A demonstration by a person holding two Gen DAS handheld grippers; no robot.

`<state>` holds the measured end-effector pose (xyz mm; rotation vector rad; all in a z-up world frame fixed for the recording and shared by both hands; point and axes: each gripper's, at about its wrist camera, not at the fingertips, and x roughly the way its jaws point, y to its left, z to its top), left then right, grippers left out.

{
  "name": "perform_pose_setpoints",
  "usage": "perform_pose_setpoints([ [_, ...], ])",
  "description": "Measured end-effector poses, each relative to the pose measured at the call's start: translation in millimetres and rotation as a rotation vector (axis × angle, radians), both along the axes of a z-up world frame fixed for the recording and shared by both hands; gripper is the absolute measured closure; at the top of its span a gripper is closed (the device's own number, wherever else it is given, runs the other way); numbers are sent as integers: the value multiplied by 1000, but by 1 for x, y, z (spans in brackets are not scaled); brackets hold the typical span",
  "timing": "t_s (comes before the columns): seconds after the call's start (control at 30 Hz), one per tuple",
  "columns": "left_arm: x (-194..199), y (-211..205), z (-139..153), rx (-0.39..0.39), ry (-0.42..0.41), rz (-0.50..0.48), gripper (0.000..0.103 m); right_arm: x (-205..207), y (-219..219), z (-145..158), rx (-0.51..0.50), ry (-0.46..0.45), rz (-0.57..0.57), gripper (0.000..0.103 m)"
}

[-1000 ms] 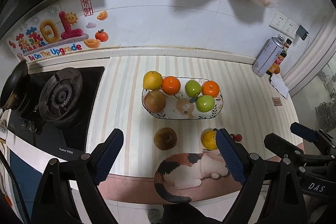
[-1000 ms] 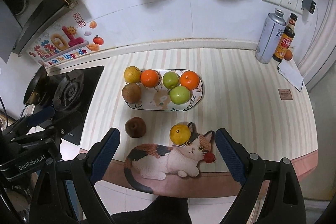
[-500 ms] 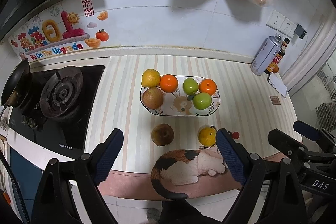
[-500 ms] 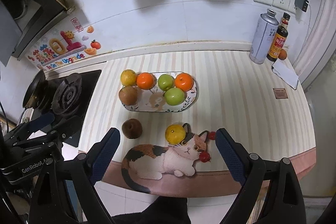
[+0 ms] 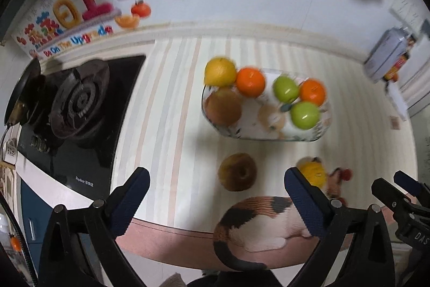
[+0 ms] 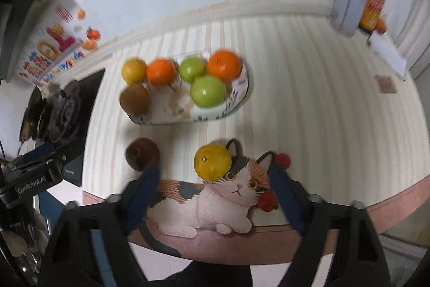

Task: Organize fruits
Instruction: 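Grasp the yellow lemon with the right tool while the left tool grasps the brown fruit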

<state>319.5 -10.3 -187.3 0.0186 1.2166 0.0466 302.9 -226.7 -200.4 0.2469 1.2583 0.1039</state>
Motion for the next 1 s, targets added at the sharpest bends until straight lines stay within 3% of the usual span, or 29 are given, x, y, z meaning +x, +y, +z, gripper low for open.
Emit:
perform_pose_setpoints([
  [0.33,37,-6,-106,-42,250,5,1,42,23,-100,32,168,7,24],
  [0.5,46,-15,-134,-56,289,-20,1,54,29,-128,48,226,1,24],
  [0.57,48,-17,-144,-64,299,-32,5,57,30,-136,62,236,1,31],
  [0.63,48,-18,-151,-80,309,-43,25,58,33,-144,67,249,0,40],
  [0.7,47,-18,-155,-126,312,-47,38,59,35,-146,67,245,0,41],
  [0.83,42,-23,-153,-95,296,-60,39,58,37,-146,67,237,2,41],
  [1.0,46,-33,-132,-126,279,-73,39,54,29,-131,92,195,-19,42],
])
